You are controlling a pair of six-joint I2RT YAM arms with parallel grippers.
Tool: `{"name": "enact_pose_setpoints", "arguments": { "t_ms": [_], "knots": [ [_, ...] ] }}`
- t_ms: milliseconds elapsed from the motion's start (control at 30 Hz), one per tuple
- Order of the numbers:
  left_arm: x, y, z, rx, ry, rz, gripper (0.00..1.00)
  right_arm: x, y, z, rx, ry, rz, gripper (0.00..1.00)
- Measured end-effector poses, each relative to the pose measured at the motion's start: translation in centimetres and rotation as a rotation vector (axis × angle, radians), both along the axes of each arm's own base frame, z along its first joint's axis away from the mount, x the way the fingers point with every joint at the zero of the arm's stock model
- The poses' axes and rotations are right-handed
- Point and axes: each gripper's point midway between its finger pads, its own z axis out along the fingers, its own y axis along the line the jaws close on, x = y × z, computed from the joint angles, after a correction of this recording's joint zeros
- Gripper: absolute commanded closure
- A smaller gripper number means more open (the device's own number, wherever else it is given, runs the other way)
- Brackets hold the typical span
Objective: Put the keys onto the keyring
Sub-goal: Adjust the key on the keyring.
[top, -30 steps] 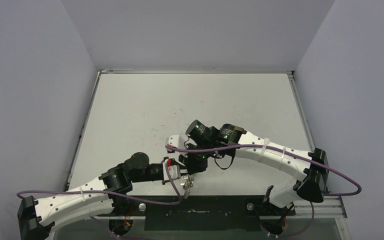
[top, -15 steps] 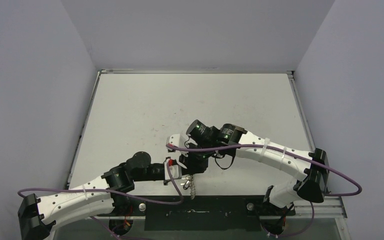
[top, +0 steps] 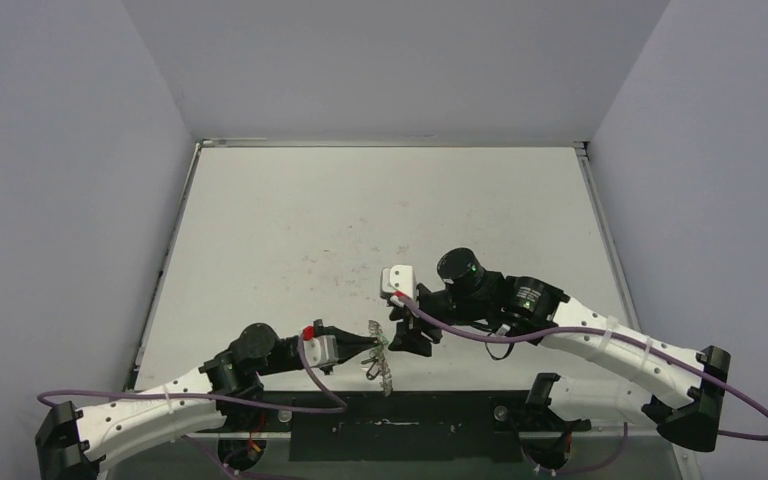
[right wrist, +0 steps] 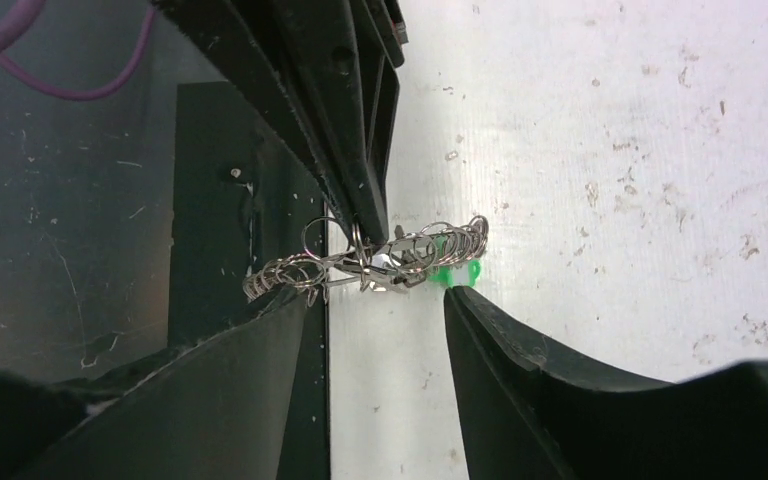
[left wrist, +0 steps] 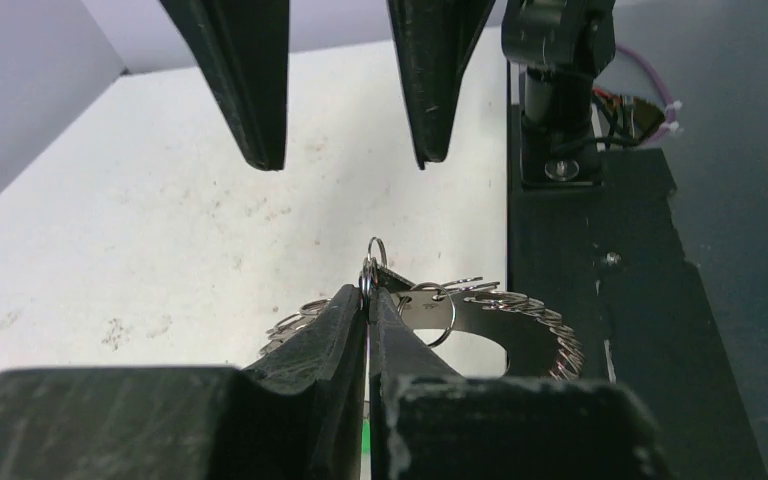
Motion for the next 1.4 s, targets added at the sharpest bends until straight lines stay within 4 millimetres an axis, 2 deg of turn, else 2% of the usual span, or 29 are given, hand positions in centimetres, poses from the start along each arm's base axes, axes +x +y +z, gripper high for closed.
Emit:
{"name": "enact_pose_setpoints", "arguments": {
  "t_ms": [300,500,667,767,1067,1200,1400],
  "knots": [
    [-0.4,0.1,2.4,-0.158,-0.039,-0.011,1.00,-0.5,0.5,0.3,0.125,-0.041,0.047,0.59],
    [-0.6,0.2,3.6,-0.202,-0.060,-0.020,1.00,-0.6,1.4,0.1,0.138,-0.025,0.071,0.85],
    [-0.6,0.2,3.6,-0.204,-0.058,-0.020,1.00,-0.6,1.7,-1.1,0.103,0.006,0.078,0.95],
    [-0.6,0.2,3.6,-0.207,-0.058,-0.020,1.00,-0.6,1.7,-1.2,0.102,0.003,0.081,1.00],
    [-0.6,0.4,3.7,-0.209,-0.058,-0.017,1.00,-0.7,1.7,-0.9,0.111,-0.003,0.086,1.00],
    [-0.6,0.5,3.6,-0.186,-0.063,-0.011,0.88,-0.7,1.7,-0.9,0.109,-0.001,0.086,1.00],
    [-0.5,0.9,3.4,-0.145,-0.067,0.001,0.83,-0.5,0.7,-1.2,0.049,0.016,0.055,1.00]
  ]
}}
